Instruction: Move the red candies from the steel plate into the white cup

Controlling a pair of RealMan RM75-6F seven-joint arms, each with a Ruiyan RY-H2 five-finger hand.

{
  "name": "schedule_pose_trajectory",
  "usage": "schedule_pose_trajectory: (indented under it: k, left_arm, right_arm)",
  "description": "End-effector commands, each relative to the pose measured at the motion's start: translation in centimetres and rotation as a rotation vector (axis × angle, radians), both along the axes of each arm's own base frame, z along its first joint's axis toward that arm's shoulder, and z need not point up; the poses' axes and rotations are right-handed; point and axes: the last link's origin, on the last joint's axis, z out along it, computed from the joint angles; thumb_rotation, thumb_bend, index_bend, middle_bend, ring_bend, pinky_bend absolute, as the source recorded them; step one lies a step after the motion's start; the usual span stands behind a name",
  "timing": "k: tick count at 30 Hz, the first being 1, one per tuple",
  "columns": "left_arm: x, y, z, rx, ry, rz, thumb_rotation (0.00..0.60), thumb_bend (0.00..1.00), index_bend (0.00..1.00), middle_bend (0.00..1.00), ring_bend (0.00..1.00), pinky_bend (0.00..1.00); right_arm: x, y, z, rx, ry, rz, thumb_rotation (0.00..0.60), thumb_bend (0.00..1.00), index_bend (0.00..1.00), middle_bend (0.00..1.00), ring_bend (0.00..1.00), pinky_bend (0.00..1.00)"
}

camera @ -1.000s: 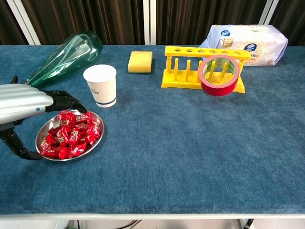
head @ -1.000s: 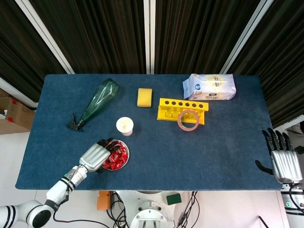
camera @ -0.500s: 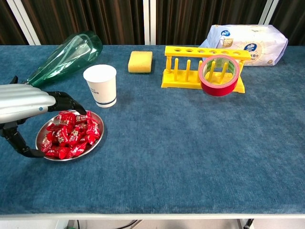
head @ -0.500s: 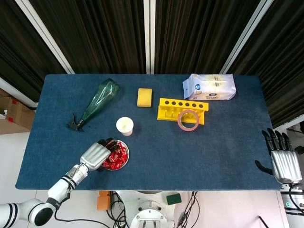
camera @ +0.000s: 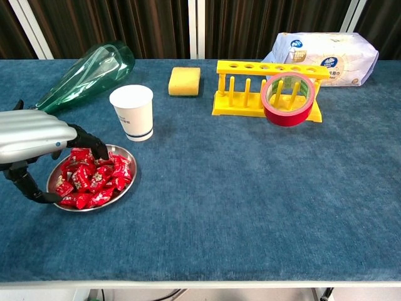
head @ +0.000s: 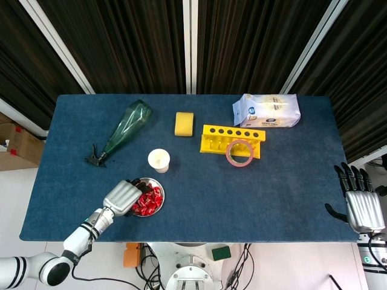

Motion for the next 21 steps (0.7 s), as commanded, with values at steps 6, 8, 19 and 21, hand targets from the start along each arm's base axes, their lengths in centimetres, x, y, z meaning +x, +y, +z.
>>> schedule_pose_trajectory:
  k: [6, 8, 19, 21]
  left_arm:
    - [0.16, -0.04, -0.35, -0.005, 0.013, -0.007, 0.6, 0.21, 0.27, 0.3, 0.26, 0.53]
    - [0.21, -0.02, -0.42, -0.005, 0.013, -0.009, 0.6, 0.21, 0.29, 0.32, 0.28, 0.54]
    - [0.38, 0.31, -0.94, 0.005, 0.01, -0.016, 0.6, 0.27, 0.37, 0.4, 0.34, 0.58]
    - [0.48, 0.4, -1.04, 0.008, 0.006, -0.024, 0.6, 0.3, 0.39, 0.44, 0.37, 0.61]
  right_arm:
    - [-0.01, -0.04, -0.07, 0.004, 0.0, -0.002, 0.6, 0.18, 0.0, 0.0, 0.0, 0.0]
    - [-0.02, -0.04, -0.05, 0.004, 0.0, -0.003, 0.6, 0.18, 0.0, 0.0, 0.0, 0.0]
    - [-0.05, -0.1, -0.05, 0.006, 0.0, -0.009, 0.6, 0.18, 0.0, 0.0, 0.0, 0.0]
    - [-0.07, -0.14, -0.07, 0.008, 0.0, -0.011, 0.6, 0.18, 0.0, 0.0, 0.0, 0.0]
